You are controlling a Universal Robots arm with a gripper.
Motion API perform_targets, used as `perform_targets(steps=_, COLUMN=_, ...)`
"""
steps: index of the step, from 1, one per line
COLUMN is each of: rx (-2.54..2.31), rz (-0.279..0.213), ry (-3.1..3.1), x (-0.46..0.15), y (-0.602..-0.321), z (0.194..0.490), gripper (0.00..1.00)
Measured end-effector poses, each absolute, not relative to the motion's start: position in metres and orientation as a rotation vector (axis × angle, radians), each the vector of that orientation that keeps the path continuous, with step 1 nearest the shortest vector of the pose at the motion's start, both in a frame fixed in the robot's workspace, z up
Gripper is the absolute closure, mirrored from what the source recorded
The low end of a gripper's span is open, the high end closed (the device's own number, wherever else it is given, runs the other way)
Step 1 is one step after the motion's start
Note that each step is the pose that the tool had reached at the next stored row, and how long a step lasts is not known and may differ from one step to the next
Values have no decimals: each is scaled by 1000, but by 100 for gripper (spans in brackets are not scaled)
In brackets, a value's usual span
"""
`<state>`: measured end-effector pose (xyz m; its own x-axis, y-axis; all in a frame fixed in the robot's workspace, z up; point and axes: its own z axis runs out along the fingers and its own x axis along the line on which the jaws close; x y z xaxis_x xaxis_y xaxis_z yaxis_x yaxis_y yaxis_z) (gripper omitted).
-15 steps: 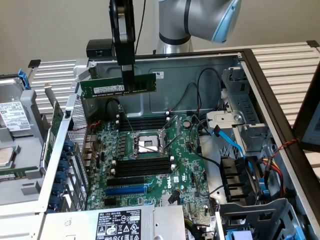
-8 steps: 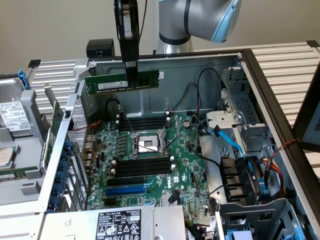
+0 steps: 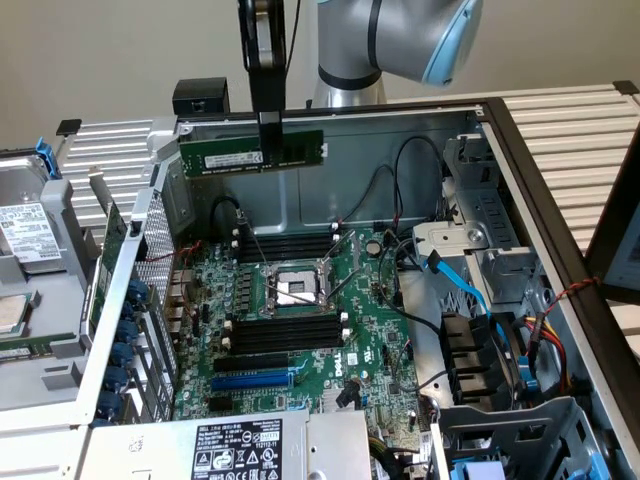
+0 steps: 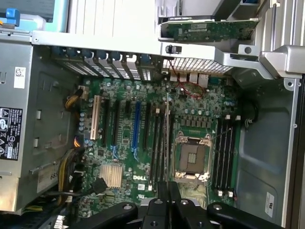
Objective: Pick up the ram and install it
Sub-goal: 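Pick up the ram and move it above insertion slot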
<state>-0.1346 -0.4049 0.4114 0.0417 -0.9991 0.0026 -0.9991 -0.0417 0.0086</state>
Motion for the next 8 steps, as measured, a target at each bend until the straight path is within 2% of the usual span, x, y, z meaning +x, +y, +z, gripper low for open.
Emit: perform_targets(steps=8, rx=2227, rz=-8, ry=-2211, x=-132, y=-404, z=410, gripper=88)
